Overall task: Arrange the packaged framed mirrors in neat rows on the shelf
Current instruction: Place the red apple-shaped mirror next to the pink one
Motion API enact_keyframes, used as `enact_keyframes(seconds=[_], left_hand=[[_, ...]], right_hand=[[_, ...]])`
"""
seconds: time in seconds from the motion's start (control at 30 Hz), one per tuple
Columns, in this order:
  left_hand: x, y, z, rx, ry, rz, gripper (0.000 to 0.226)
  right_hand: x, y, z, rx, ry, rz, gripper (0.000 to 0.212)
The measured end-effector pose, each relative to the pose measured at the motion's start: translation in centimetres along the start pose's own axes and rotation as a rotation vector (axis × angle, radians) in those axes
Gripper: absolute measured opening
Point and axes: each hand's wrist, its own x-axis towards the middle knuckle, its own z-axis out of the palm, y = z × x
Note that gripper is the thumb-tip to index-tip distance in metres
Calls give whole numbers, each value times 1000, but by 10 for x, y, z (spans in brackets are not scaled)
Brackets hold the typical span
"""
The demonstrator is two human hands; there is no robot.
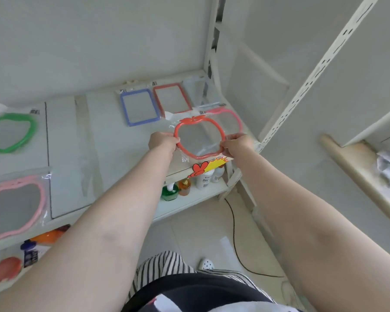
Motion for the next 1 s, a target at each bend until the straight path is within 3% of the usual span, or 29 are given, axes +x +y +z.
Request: enact_keyframes(seconds=[0.2, 0.3, 0.57, 0.77, 0.9, 1.0], left_hand=[[30, 7, 0, -60, 123, -8, 25], [60, 2, 3, -68, 129, -38, 16], [113, -14, 17, -29, 107, -74, 19], [124, -20, 21, 3, 119, -104, 24], [115, -17, 24, 38, 155, -127, 25], [113, -19, 26, 65, 181, -133, 24]], right_hand=[[37, -17, 25, -31, -90, -60, 25], [57, -23, 35, -69, -117, -79, 26], [101, -22, 50, -277, -115, -104, 14], [112, -20, 58, -441, -109, -70, 32], [116, -13, 60, -482, -122, -67, 15], [116, -9, 61, -504, -128, -72, 16]])
